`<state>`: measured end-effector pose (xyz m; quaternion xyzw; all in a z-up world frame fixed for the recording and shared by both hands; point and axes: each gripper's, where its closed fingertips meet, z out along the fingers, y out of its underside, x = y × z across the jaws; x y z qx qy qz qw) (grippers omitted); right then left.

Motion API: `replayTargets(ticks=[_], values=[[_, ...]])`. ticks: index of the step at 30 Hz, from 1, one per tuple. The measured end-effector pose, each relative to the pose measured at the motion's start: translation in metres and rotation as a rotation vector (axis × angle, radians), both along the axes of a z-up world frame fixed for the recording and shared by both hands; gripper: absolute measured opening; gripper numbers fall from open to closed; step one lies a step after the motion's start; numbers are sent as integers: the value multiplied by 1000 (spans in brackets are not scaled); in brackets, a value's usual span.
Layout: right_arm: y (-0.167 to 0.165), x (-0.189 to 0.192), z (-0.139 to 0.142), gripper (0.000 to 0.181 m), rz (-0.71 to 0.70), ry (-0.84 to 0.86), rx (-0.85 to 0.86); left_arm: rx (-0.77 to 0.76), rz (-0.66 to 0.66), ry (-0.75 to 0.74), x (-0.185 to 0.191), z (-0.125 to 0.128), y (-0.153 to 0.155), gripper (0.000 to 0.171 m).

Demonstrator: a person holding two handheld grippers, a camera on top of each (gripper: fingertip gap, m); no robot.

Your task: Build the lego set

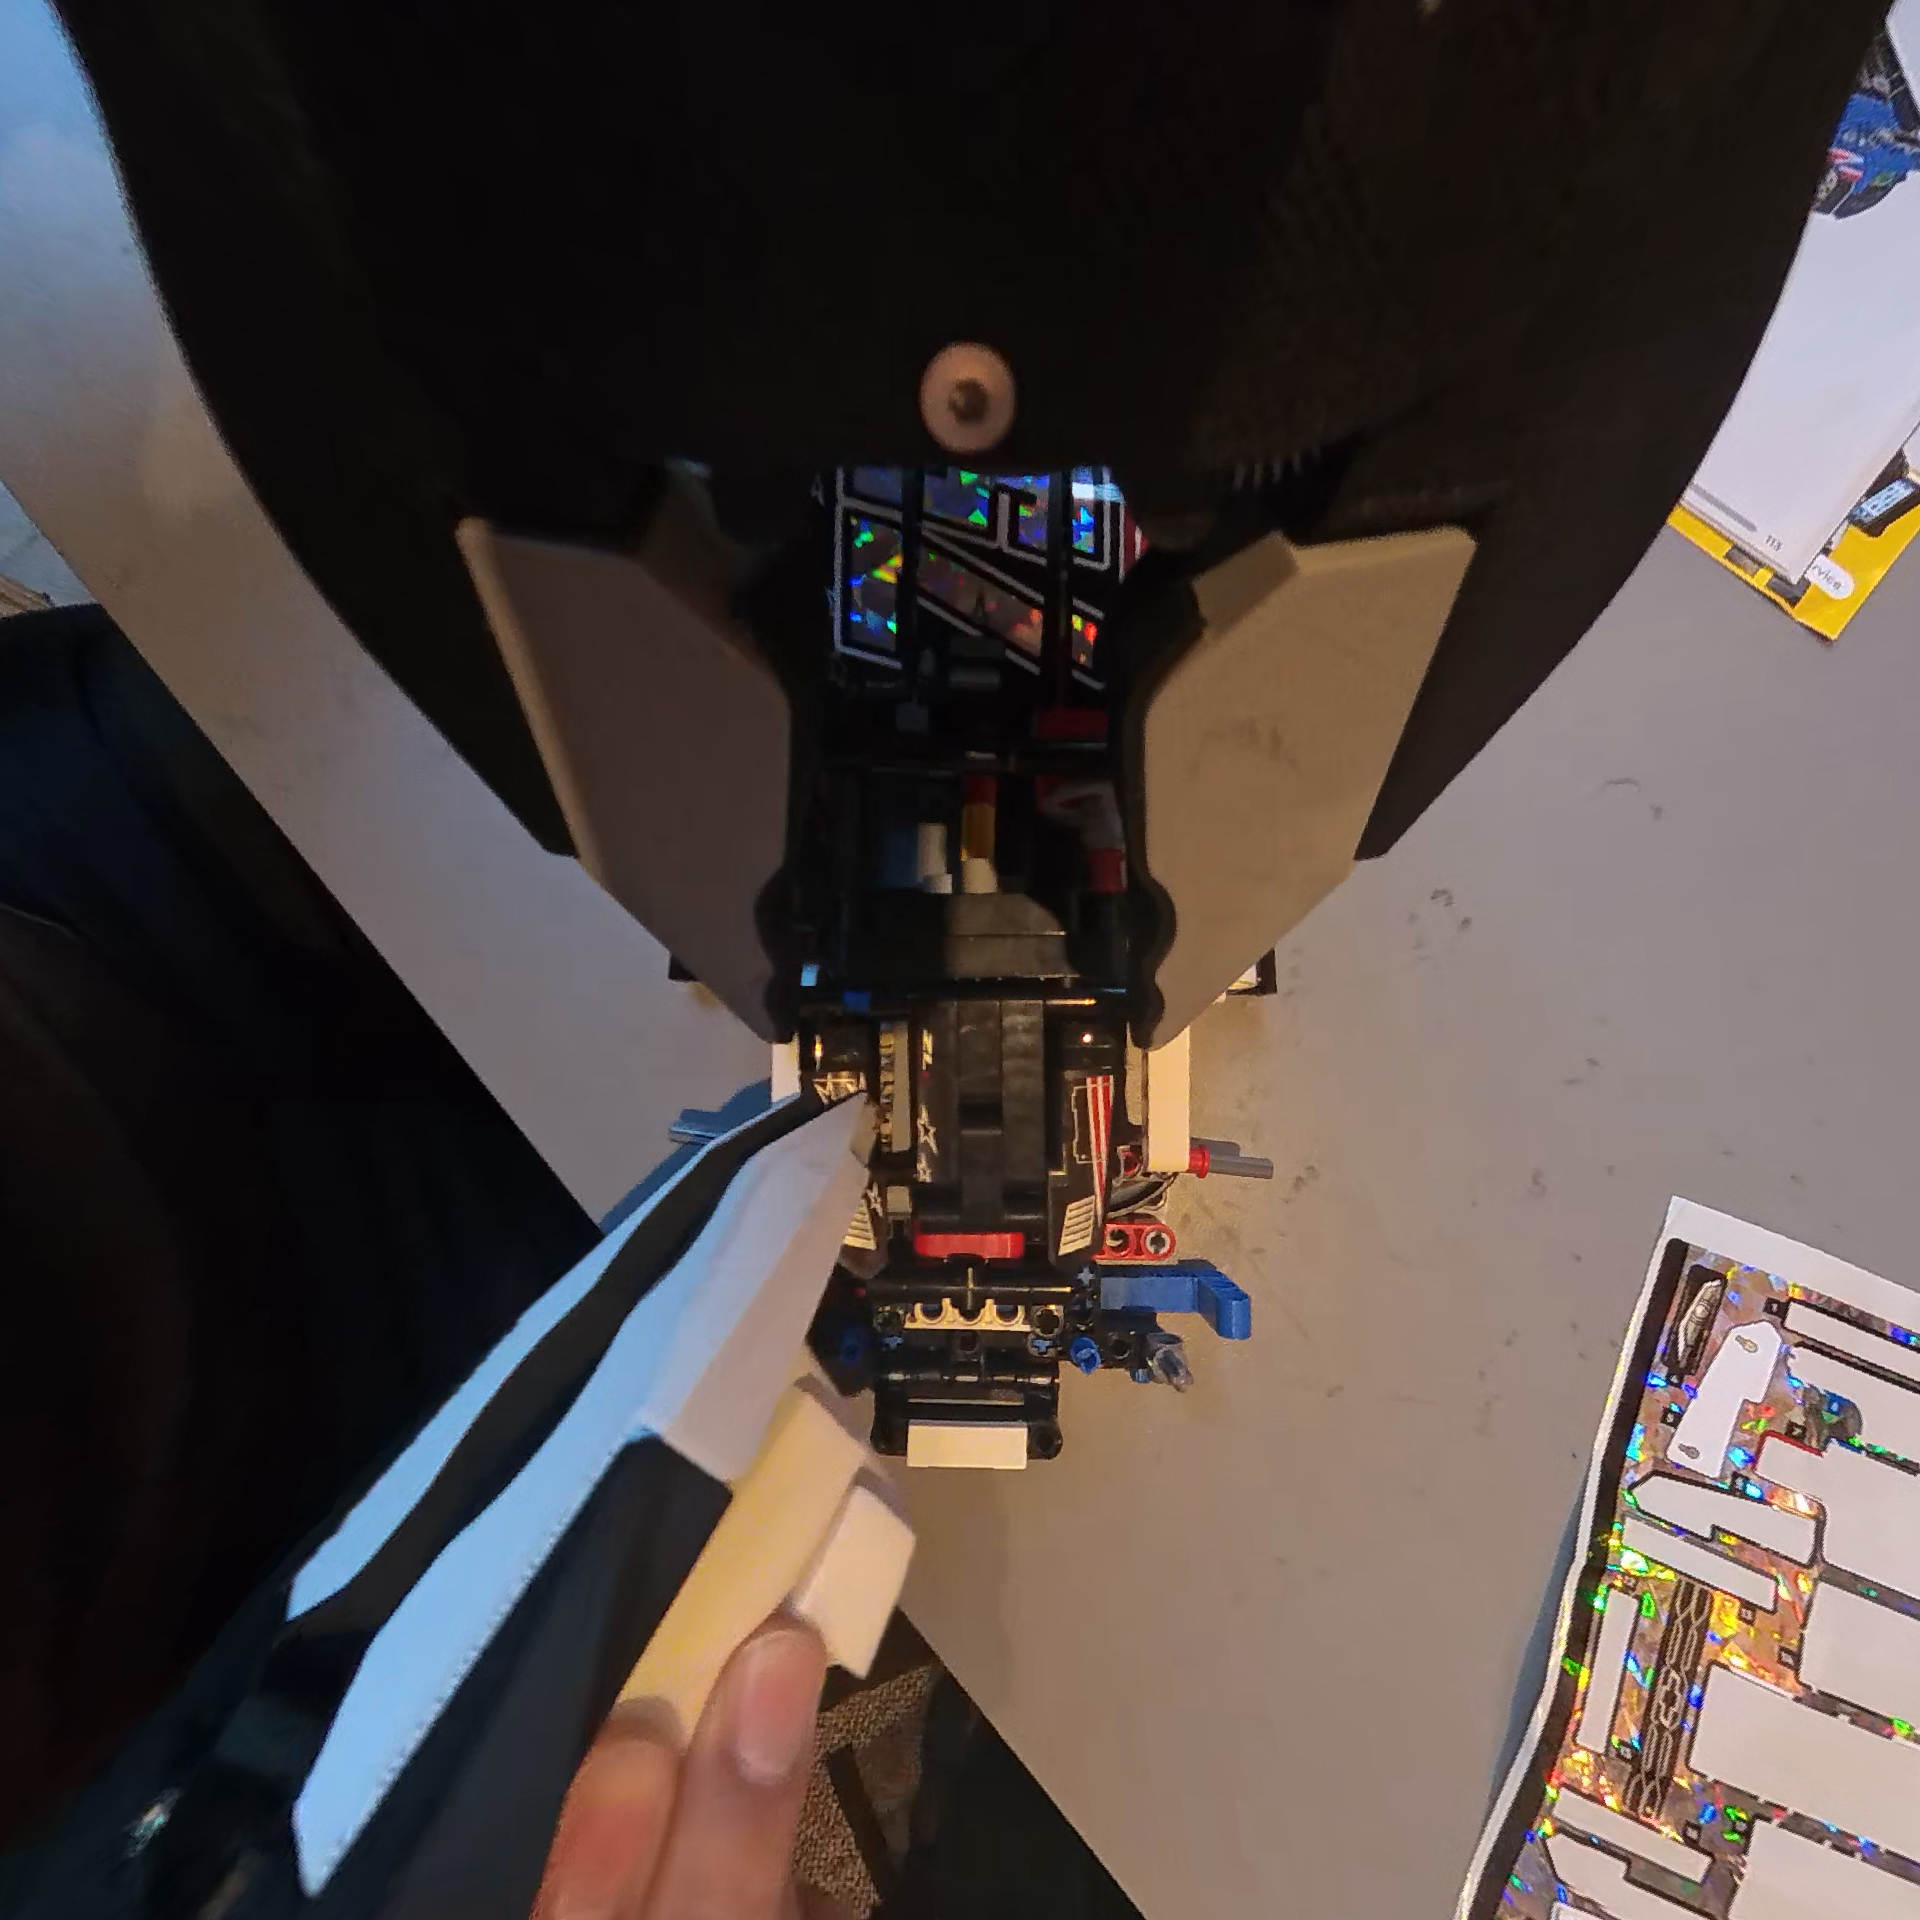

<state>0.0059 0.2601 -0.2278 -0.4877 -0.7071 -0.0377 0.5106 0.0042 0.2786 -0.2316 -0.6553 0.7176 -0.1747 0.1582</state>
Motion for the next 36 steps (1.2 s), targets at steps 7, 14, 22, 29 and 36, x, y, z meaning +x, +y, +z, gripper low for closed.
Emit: replayTargets(ticks=[7, 14, 22, 29, 36], values=[[-8, 4, 18, 11, 45, 337, -780, 0, 0, -1, 0, 0, 0, 61], [-4, -4, 0, 15, 29, 244, -879, 3, -6, -4, 0, 1, 0, 61], [-4, -6, -2, 14, -26, 249, -908, -1, -5, -6, 0, 1, -1, 61], [-6, -6, -2, 11, -94, 248, -522, -1, -8, 2, -1, 0, -2, 61], [-5, -4, -2, 9, -117, 253, -387, -1, -11, 2, -1, 0, -2, 61]])
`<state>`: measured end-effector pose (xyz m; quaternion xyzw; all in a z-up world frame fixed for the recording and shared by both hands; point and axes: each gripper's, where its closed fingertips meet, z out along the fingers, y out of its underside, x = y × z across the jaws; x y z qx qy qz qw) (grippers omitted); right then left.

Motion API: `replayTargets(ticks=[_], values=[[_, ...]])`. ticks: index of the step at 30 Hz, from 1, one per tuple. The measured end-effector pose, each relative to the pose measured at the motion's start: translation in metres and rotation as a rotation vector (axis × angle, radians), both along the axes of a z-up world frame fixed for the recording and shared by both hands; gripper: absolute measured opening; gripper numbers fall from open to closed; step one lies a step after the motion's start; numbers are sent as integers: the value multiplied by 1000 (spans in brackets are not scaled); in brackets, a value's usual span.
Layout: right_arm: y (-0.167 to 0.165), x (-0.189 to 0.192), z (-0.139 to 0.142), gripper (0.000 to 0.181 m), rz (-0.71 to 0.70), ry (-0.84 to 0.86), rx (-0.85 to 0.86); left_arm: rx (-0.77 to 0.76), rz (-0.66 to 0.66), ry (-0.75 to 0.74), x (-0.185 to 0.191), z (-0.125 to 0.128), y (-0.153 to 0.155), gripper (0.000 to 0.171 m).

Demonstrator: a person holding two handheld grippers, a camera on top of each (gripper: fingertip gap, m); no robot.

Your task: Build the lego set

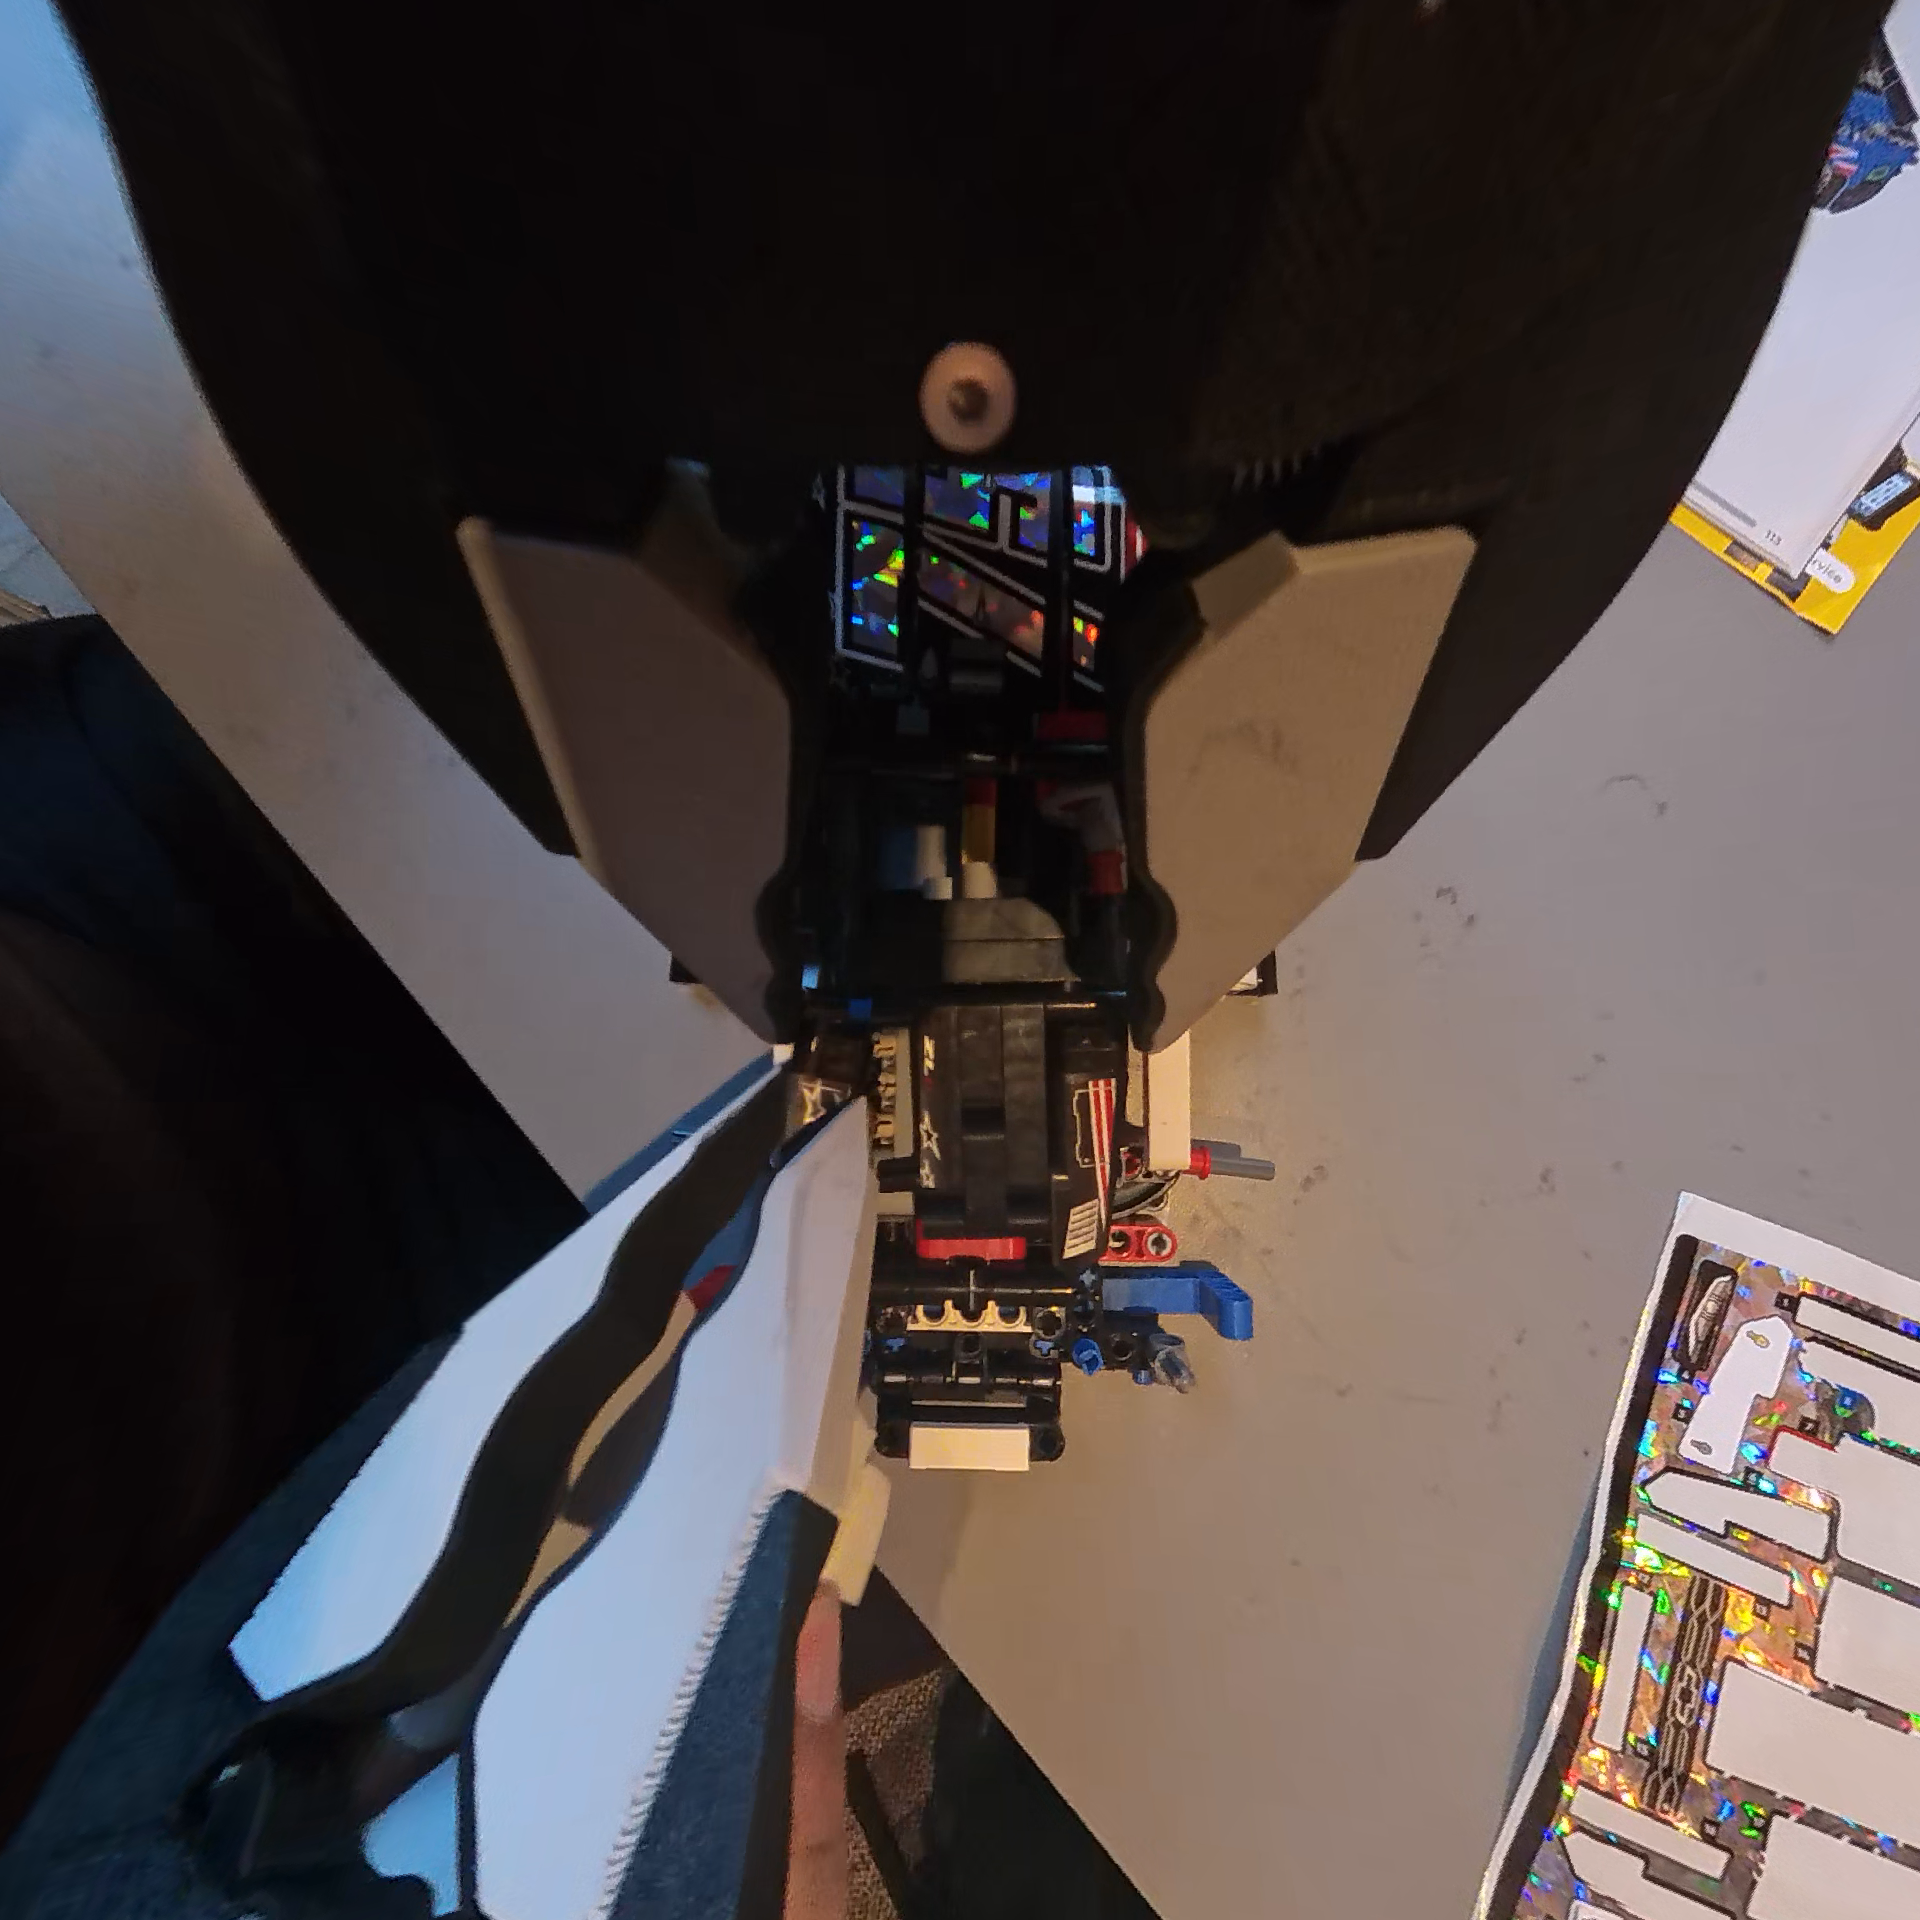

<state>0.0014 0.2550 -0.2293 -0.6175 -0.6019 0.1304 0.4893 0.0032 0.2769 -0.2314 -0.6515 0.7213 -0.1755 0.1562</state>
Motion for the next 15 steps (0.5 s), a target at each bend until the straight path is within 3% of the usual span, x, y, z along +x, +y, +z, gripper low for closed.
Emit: replayTargets(ticks=[6, 9, 12, 15], values=[[4, 0, 0, 9, 61, -1, -101, 5, 25, -10, 1, 0, 3, 60], [5, 0, 1, 7, 82, -61, 89, 5, 25, -8, 0, 0, 3, 61], [10, 0, 2, 7, 122, -102, 161, 8, 50, -10, -1, 0, 7, 60], [13, -2, 3, 5, 147, -190, 378, 7, 70, -17, -1, 0, 9, 60]])
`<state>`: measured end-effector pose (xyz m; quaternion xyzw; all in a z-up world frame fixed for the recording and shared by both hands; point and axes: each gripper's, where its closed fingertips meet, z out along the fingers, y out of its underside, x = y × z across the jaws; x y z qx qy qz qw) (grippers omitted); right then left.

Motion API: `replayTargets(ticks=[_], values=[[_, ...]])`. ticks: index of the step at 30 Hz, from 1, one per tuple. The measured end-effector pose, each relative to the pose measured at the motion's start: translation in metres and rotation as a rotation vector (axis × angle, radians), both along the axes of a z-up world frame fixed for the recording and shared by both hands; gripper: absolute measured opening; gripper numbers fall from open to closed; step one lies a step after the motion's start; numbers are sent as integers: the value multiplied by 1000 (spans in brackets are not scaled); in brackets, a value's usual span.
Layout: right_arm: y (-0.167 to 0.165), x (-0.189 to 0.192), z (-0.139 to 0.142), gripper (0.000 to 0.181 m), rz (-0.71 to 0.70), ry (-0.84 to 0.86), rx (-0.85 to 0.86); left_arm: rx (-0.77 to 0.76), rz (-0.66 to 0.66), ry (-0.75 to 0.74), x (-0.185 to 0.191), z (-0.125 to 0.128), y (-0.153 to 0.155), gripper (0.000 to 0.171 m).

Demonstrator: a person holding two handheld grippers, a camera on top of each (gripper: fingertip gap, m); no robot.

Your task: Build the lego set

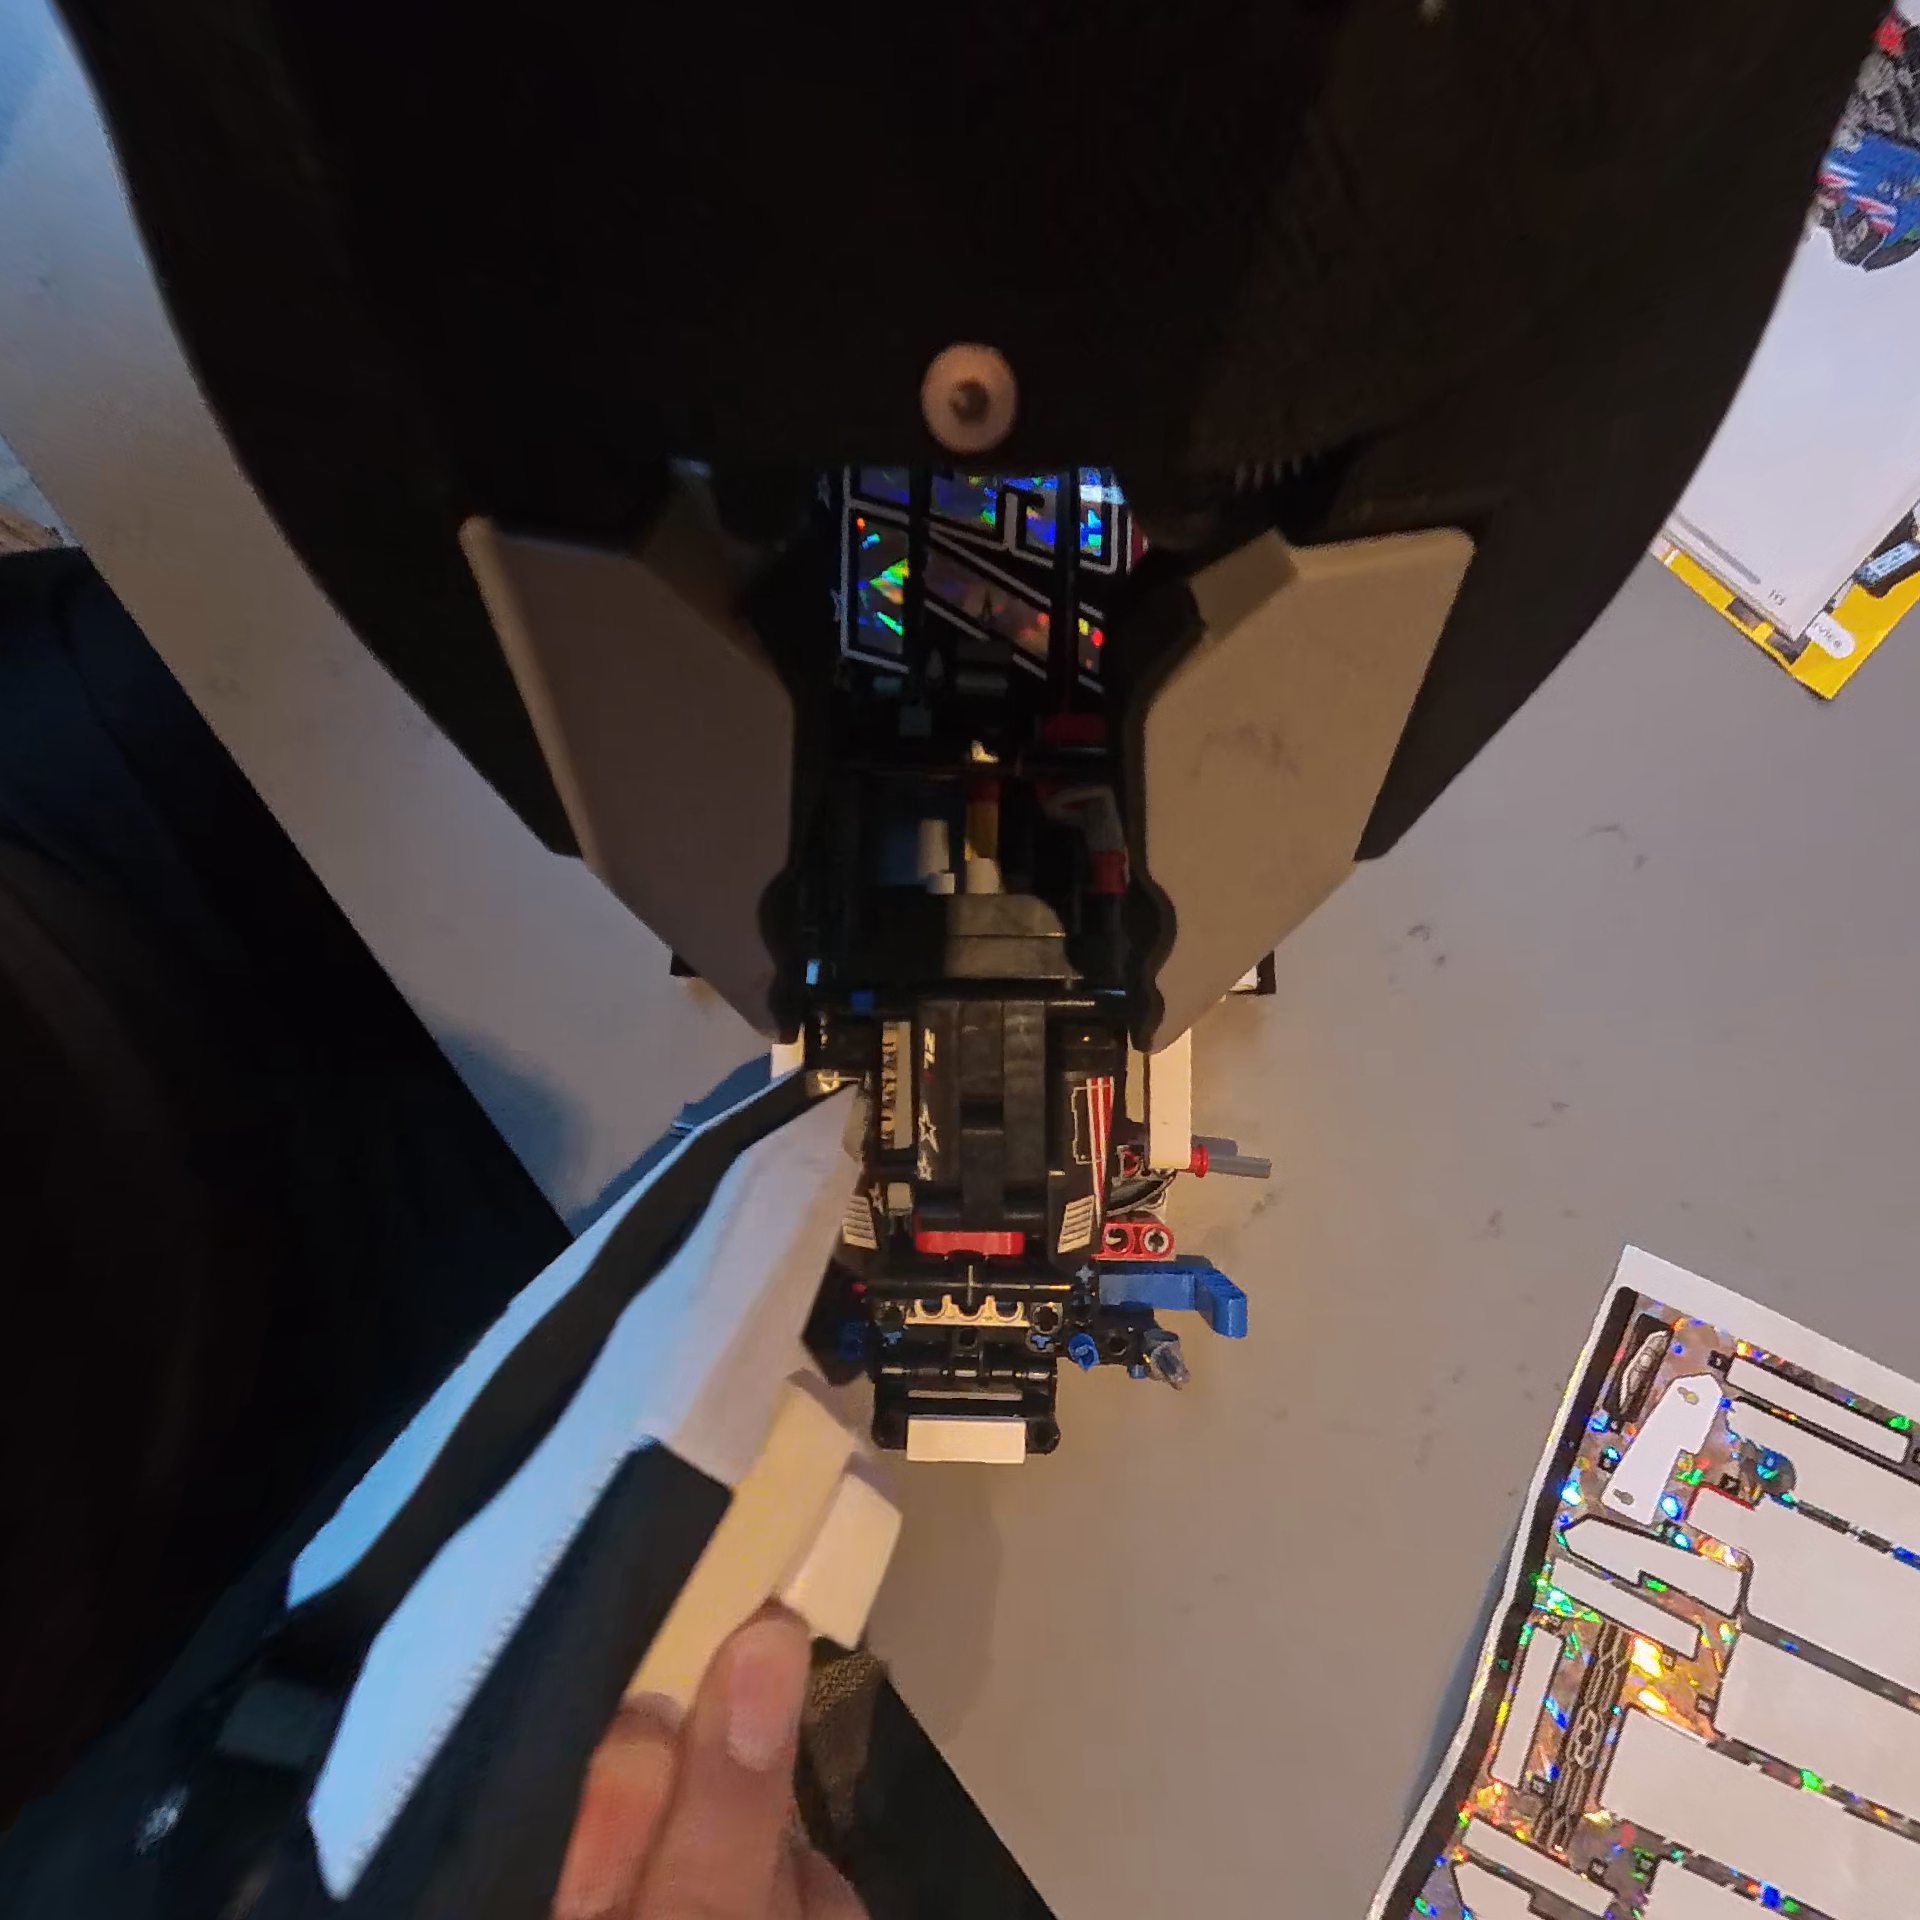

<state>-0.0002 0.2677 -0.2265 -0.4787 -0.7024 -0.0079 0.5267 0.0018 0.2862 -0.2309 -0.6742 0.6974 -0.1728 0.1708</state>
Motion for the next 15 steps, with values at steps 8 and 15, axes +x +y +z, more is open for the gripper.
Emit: replayTargets(ticks=[8, 15], values=[[1, 0, -2, 6, -32, -22, 74, 2, 0, 6, 0, 0, 1, 61], [3, -1, -1, 6, -50, -49, 184, 18, -19, 38, -3, -3, 2, 66]])
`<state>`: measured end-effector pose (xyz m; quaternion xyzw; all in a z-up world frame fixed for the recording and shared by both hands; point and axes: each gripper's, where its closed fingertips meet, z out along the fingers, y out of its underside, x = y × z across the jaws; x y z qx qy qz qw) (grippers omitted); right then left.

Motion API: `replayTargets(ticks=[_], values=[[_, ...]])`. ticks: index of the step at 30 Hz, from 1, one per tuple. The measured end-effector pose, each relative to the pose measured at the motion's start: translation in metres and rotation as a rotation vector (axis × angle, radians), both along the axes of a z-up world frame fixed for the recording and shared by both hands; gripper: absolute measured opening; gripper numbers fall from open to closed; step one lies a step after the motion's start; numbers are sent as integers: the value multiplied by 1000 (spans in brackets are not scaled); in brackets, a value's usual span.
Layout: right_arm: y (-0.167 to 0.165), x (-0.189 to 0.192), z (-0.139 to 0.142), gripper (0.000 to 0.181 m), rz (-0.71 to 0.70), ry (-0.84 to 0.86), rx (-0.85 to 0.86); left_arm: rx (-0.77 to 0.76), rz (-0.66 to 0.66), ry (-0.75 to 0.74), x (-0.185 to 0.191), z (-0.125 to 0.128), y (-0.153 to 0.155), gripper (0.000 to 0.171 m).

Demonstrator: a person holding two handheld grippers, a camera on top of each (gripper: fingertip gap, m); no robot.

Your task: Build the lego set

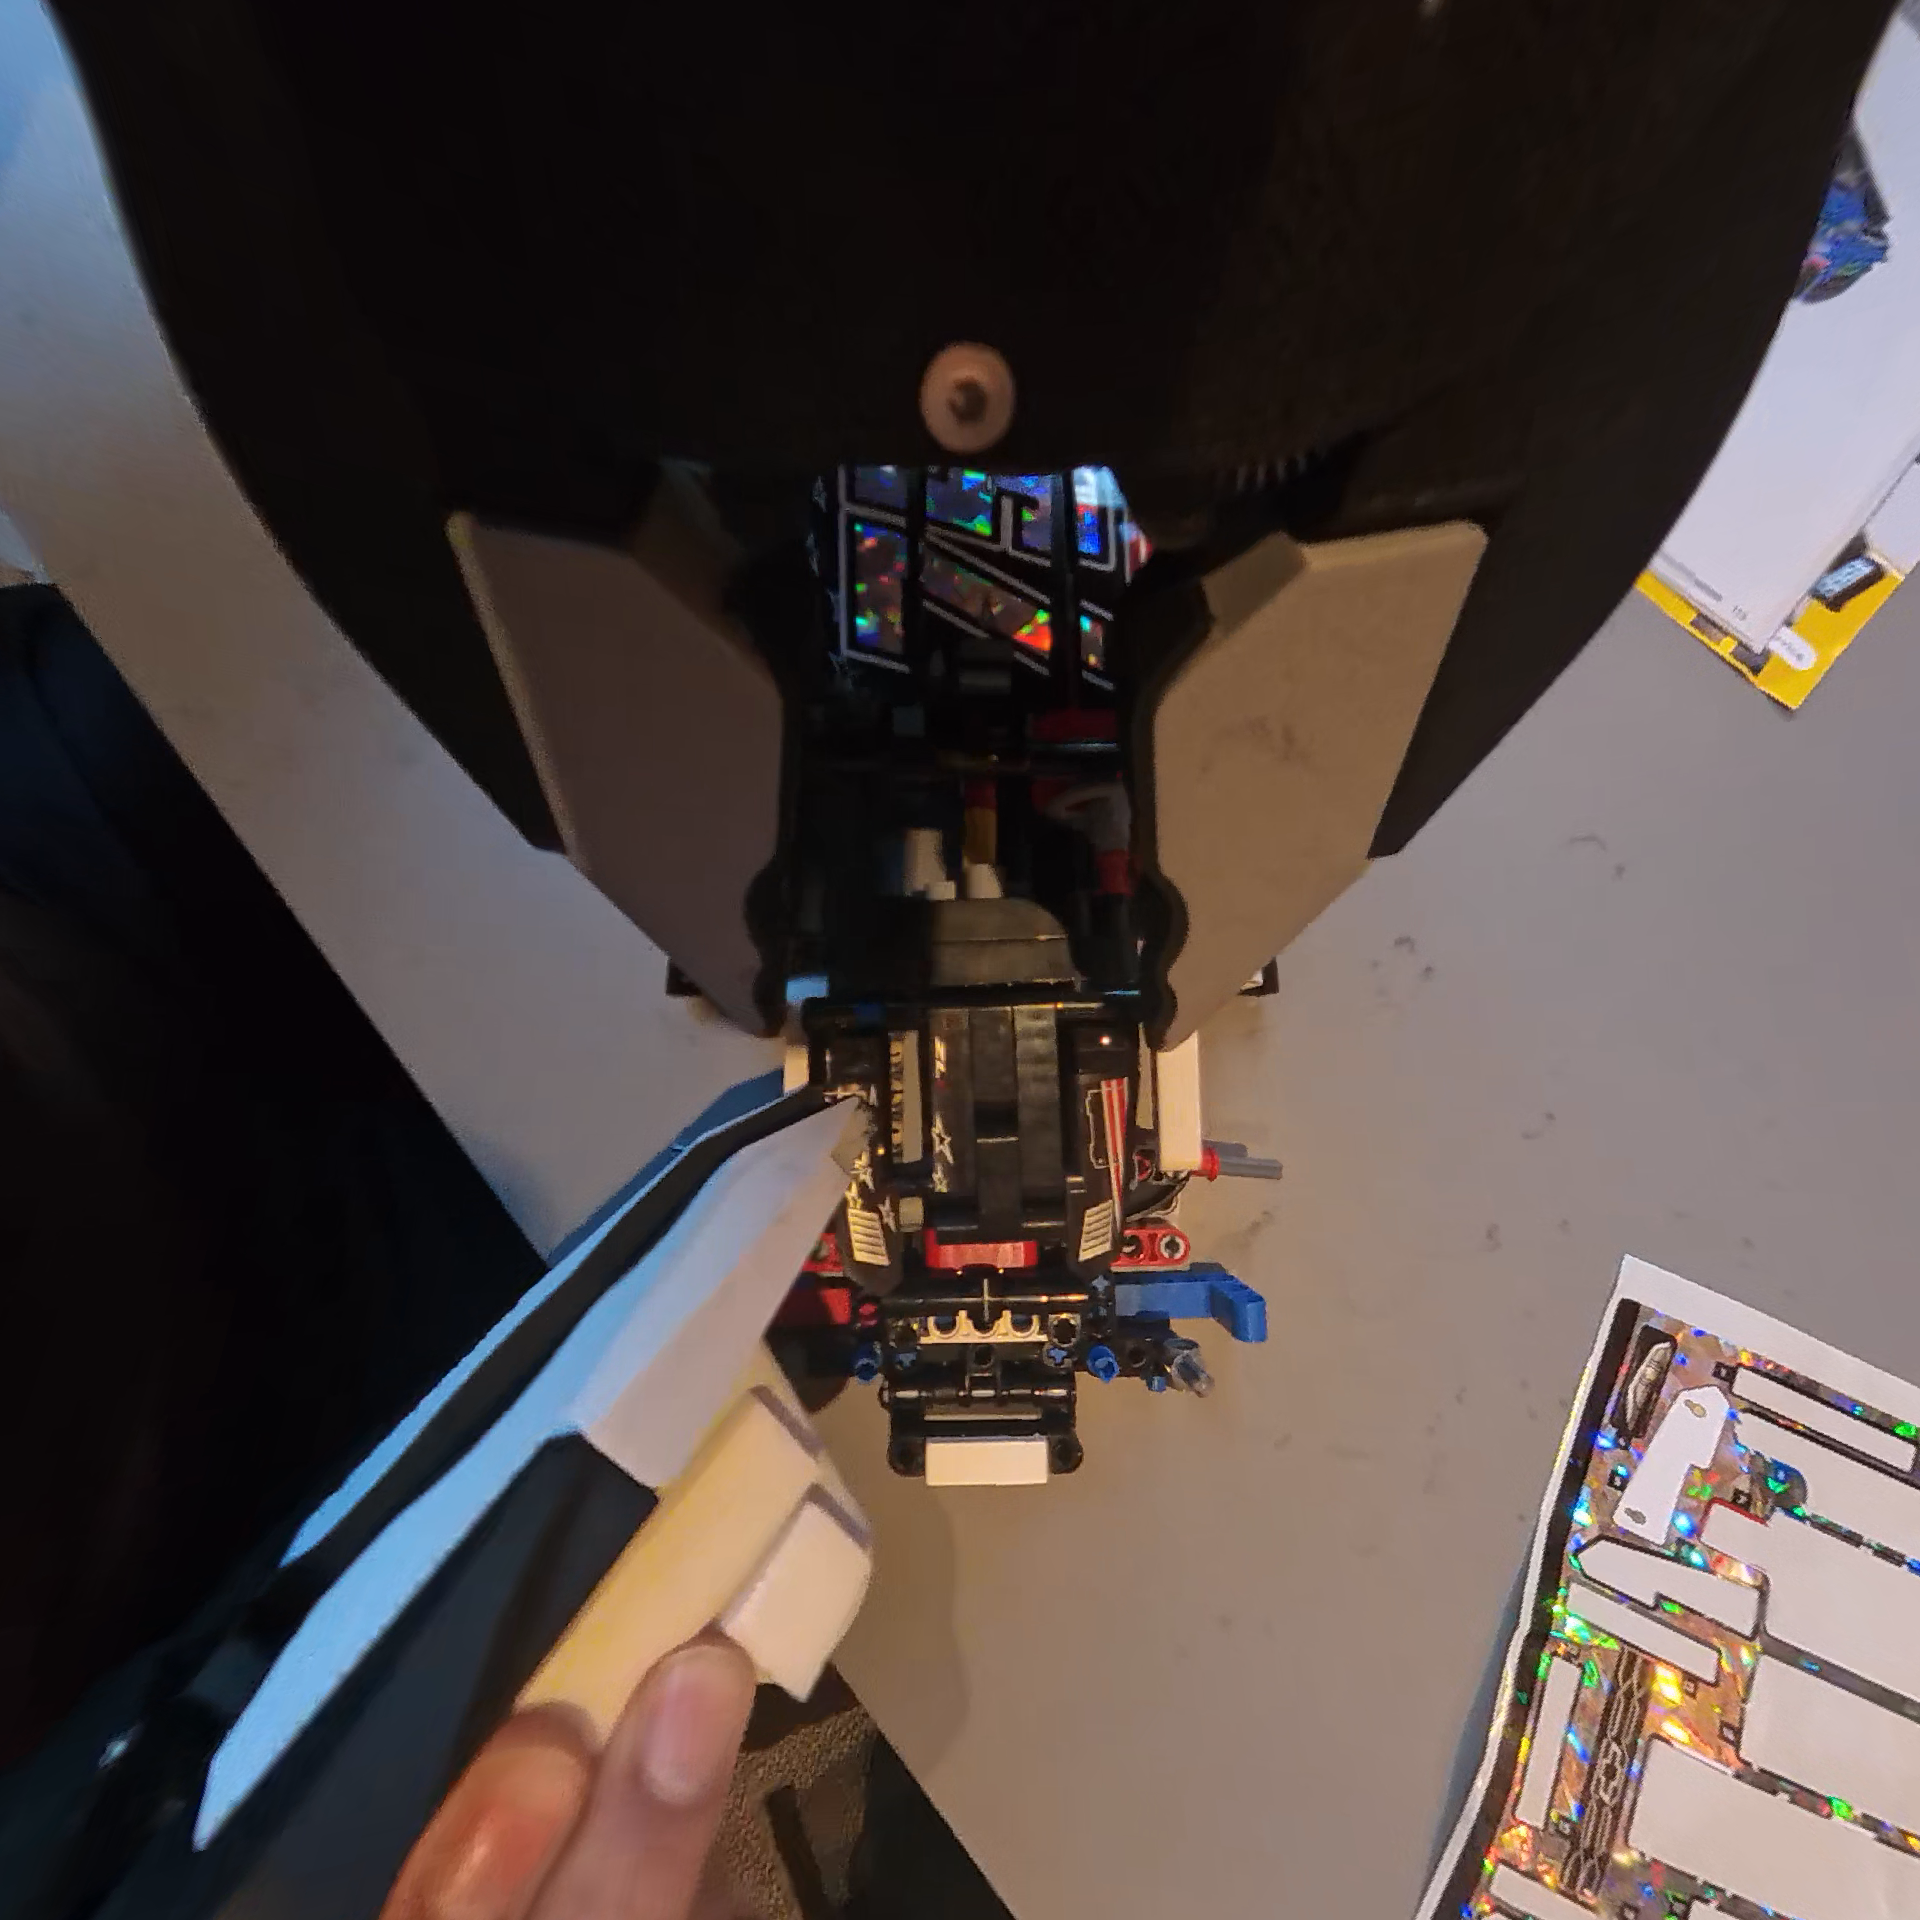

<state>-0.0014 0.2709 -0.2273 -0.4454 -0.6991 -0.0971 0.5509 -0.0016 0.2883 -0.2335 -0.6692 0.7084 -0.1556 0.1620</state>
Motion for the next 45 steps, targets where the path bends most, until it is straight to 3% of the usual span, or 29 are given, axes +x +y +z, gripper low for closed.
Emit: replayTargets(ticks=[7, 21, 23, 27, 32, 45], values=[[2, -1, 1, 5, 17, -2, 83, -94, 16, 1, -1, 3, 3, 61], [2, 0, 1, 5, -13, -13, 179, -44, 33, -9, -1, 2, 4, 59], [1, 1, 3, 4, -32, 45, 40, -45, 40, -15, -1, 2, 4, 59], [-5, 5, 15, 4, -25, 320, -531, -46, 41, -17, -1, 2, 4, 59], [-4, 0, 3, 24, -6, 363, -955, -41, 42, -22, -1, 3, 4, 60], [-1, -2, -1, 16, 28, 304, -1142, -35, 17, -24, -2, 3, 3, 61]])
